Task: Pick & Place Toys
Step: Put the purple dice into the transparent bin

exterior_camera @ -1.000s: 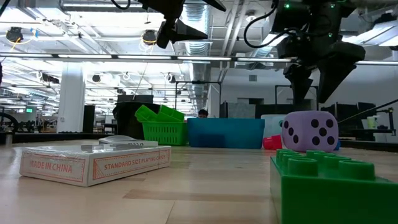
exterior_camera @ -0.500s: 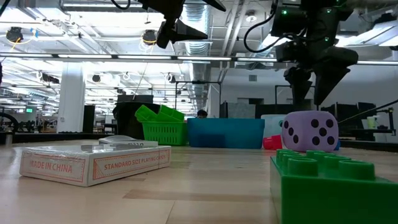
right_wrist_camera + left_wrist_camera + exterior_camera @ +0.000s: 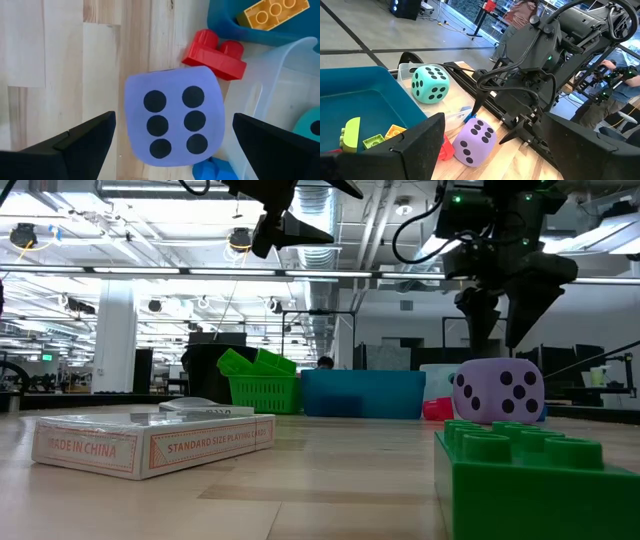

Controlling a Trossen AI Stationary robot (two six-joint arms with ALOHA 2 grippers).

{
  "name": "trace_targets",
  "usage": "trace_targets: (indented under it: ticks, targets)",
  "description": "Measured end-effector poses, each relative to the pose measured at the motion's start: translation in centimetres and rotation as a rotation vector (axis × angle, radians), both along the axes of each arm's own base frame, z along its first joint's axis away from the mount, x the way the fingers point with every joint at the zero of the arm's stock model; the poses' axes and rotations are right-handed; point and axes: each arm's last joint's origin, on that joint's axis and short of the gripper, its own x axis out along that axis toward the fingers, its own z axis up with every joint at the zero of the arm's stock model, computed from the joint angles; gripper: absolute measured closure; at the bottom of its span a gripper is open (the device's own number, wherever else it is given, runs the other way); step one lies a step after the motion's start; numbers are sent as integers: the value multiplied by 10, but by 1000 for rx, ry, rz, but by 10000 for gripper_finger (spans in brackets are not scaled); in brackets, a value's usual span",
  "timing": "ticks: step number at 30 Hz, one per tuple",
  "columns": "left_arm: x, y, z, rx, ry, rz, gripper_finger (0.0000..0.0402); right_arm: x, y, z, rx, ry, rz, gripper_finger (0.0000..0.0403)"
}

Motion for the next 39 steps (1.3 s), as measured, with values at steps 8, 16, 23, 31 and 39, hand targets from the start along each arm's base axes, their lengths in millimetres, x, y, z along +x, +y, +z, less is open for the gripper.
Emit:
trace_targets:
  ticks: [8,16,23,31,39]
  targets:
    - [0,0,0,0,0,-1,78,5,-1,-4,1,0,-1,6]
    - [0,-1,0,-1,0,-4,78,18,-6,-29,-34,134,-11,6]
    - [0,-1,0,-3,-1,-7,78,27,-7,-32,-26,153,-19,5]
    - [0,-1,0,-3,-1,-6,78,34,-8,-22,-5,105,-47,5]
    - [0,-1,0,-3,-1,-6,78,35,-4,-22,48,94,-97,5]
